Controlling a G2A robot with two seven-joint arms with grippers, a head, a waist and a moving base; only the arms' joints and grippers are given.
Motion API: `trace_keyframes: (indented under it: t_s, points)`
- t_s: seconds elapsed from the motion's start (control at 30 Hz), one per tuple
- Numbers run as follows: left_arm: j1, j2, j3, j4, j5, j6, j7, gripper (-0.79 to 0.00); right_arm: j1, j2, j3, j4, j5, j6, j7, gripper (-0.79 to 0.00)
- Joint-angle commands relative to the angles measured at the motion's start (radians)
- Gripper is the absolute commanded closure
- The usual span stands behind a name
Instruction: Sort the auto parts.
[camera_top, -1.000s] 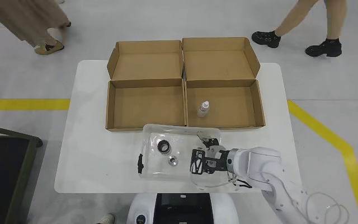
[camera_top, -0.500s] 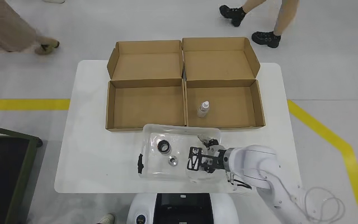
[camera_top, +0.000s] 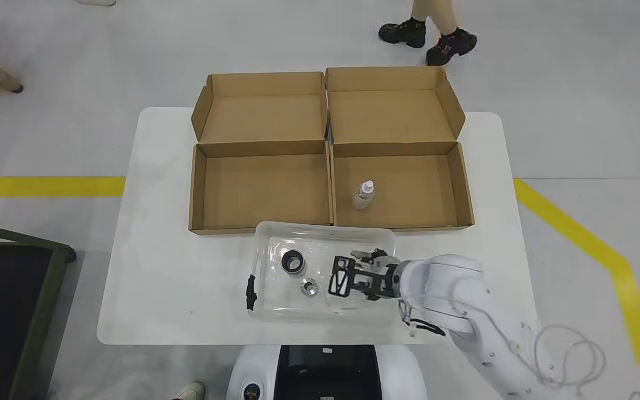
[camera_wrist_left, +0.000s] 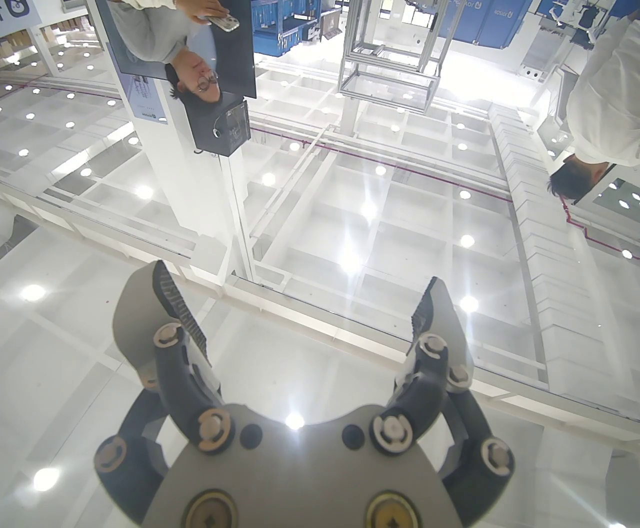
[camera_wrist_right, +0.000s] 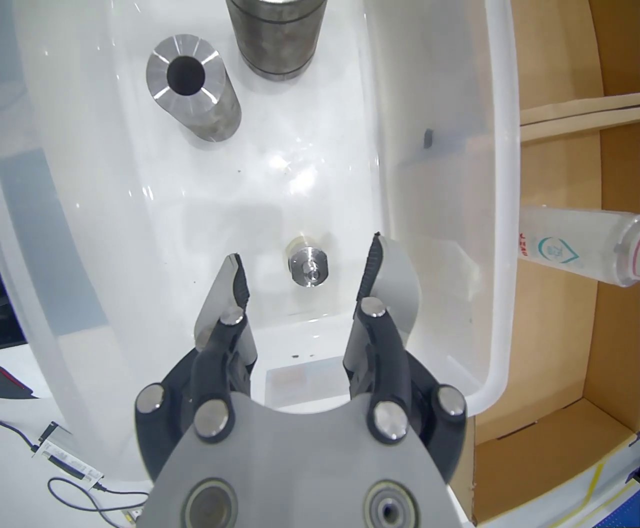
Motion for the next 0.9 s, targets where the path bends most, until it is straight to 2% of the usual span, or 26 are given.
trace_keyframes:
  t_s: [0.0, 0.4, 0.5, 0.53, 0.57, 0.6, 0.63, 0.87]
  points:
    - [0.0, 0.0, 0.0, 0.0, 0.0, 0.0, 0.0, -0.785, 0.009, -0.002, -0.012, 0.012, 0.0, 0.009, 0.005, -0.391]
    - [0.0, 0.0, 0.0, 0.0, 0.0, 0.0, 0.0, -0.785, 0.06, -0.011, -0.061, 0.074, -0.011, 0.046, 0.036, -0.342]
    - [0.0, 0.0, 0.0, 0.0, 0.0, 0.0, 0.0, -0.785, 0.066, -0.011, -0.068, 0.078, -0.007, 0.046, 0.046, -0.249]
    - [0.0, 0.0, 0.0, 0.0, 0.0, 0.0, 0.0, -0.785, 0.068, -0.011, -0.07, 0.08, -0.005, 0.045, 0.049, -0.175]
    - [0.0, 0.0, 0.0, 0.0, 0.0, 0.0, 0.0, -0.785, 0.07, -0.011, -0.072, 0.081, -0.003, 0.042, 0.052, -0.142]
    - [0.0, 0.0, 0.0, 0.0, 0.0, 0.0, 0.0, -0.785, 0.071, -0.011, -0.074, 0.081, 0.0, 0.041, 0.055, -0.025]
    - [0.0, 0.0, 0.0, 0.0, 0.0, 0.0, 0.0, -0.785, 0.073, -0.011, -0.075, 0.081, 0.003, 0.041, 0.057, 0.0]
    - [0.0, 0.0, 0.0, 0.0, 0.0, 0.0, 0.0, -0.785, 0.074, -0.007, -0.06, 0.052, 0.069, 0.028, 0.058, 0.0]
